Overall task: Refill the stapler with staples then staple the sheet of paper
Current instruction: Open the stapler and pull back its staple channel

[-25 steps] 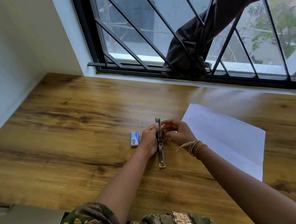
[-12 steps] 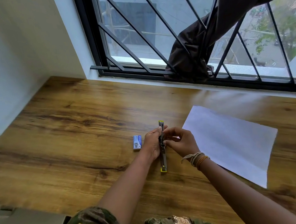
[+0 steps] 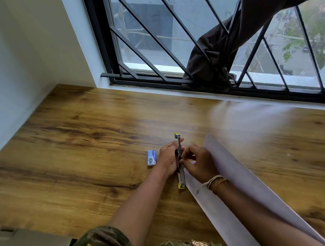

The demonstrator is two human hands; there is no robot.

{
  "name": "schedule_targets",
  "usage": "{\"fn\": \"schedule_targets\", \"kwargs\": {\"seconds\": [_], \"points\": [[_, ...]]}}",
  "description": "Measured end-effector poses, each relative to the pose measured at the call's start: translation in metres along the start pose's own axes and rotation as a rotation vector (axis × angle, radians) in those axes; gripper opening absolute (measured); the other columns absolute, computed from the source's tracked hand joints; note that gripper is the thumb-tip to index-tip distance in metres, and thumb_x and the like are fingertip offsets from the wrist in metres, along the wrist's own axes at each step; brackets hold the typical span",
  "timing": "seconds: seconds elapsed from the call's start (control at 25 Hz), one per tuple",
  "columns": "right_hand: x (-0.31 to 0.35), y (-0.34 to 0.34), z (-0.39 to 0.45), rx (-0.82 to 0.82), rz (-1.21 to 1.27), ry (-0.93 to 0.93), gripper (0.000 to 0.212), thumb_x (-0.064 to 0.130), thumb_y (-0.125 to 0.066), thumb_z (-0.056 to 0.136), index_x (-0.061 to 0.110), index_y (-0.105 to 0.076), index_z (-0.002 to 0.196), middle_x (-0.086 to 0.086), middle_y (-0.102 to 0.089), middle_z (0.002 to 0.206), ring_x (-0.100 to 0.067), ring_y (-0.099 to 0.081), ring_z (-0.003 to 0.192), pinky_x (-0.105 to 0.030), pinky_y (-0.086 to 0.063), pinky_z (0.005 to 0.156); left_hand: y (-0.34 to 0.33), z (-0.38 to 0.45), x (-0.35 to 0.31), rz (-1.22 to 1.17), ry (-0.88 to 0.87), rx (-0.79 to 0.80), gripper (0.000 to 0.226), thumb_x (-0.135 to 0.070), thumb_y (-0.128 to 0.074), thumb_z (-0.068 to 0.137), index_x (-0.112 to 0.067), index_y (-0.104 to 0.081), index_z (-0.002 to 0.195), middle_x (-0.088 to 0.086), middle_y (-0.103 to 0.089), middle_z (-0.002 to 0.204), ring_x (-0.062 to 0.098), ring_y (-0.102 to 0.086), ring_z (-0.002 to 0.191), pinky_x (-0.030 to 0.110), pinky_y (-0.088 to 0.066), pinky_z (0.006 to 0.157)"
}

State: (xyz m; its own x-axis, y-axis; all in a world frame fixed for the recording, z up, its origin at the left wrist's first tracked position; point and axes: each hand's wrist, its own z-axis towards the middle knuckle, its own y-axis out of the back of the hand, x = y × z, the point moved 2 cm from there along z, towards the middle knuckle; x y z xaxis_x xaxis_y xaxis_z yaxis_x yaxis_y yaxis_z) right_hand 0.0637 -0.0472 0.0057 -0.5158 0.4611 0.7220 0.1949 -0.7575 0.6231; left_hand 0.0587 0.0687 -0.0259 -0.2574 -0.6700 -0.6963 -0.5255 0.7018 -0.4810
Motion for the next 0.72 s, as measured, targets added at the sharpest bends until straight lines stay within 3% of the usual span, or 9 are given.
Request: {"fn": "schedule_targets", "kwargs": {"seconds": [0.16, 0.32, 0.44, 0.56, 0.72], "points": [[0.003, 0.007, 0.0, 0.079, 0.082, -0.064, 0.014, 0.008, -0.077, 0.07, 0.005, -0.068, 0.081, -0.008, -0.069, 0.079, -0.016, -0.065, 0.074, -0.022, -0.055, 0.071, 0.0, -0.002, -0.001, -0.018, 0.0, -0.011, 0.026, -0.017, -0.043, 0.101, -0.005, -0.067, 0.102, 0.006, -0.056, 0.065, 0.014, -0.055, 0.05, 0.024, -0.049, 0.052], [-0.003, 0.012, 0.016, 0.15, 0.637, -0.435, 0.01, -0.008, -0.057, 0.085, -0.009, -0.064, 0.091, -0.023, -0.069, 0.077, -0.028, -0.068, 0.065, -0.035, -0.061, 0.064, -0.002, -0.007, -0.003, -0.034, 0.033, -0.007, 0.027, -0.017, -0.04, 0.102, -0.004, -0.064, 0.107, 0.007, -0.063, 0.058, 0.015, -0.058, 0.04, 0.025, -0.053, 0.043], [-0.015, 0.014, 0.029, 0.191, 0.946, -0.658, 0.025, -0.006, -0.038, 0.088, -0.007, -0.062, 0.084, -0.014, -0.069, 0.058, -0.028, -0.066, 0.058, -0.038, -0.058, 0.064, -0.003, -0.01, -0.005, -0.047, 0.03, 0.006, 0.027, -0.017, -0.039, 0.102, -0.002, -0.059, 0.113, 0.007, -0.061, 0.058, 0.017, -0.06, 0.045, 0.03, -0.057, 0.052], [-0.03, 0.016, 0.036, 0.125, 1.062, -0.822, 0.029, 0.003, -0.032, 0.085, -0.006, -0.058, 0.077, -0.008, -0.06, 0.043, -0.026, -0.06, 0.051, -0.029, -0.056, 0.057, -0.004, -0.013, -0.006, -0.07, 0.035, 0.039, 0.027, -0.016, -0.04, 0.102, 0.0, -0.057, 0.115, 0.011, -0.054, 0.067, 0.023, -0.062, 0.057, 0.037, -0.059, 0.054], [-0.046, 0.014, 0.047, -0.073, 1.163, -0.891, 0.031, 0.01, -0.036, 0.083, -0.004, -0.059, 0.067, -0.006, -0.047, 0.036, -0.027, -0.054, 0.044, -0.031, -0.057, 0.053, -0.002, -0.015, -0.005, -0.052, 0.007, 0.089, 0.027, -0.015, -0.039, 0.103, 0.0, -0.059, 0.112, 0.011, -0.053, 0.066, 0.021, -0.064, 0.055, 0.038, -0.061, 0.056]]}}
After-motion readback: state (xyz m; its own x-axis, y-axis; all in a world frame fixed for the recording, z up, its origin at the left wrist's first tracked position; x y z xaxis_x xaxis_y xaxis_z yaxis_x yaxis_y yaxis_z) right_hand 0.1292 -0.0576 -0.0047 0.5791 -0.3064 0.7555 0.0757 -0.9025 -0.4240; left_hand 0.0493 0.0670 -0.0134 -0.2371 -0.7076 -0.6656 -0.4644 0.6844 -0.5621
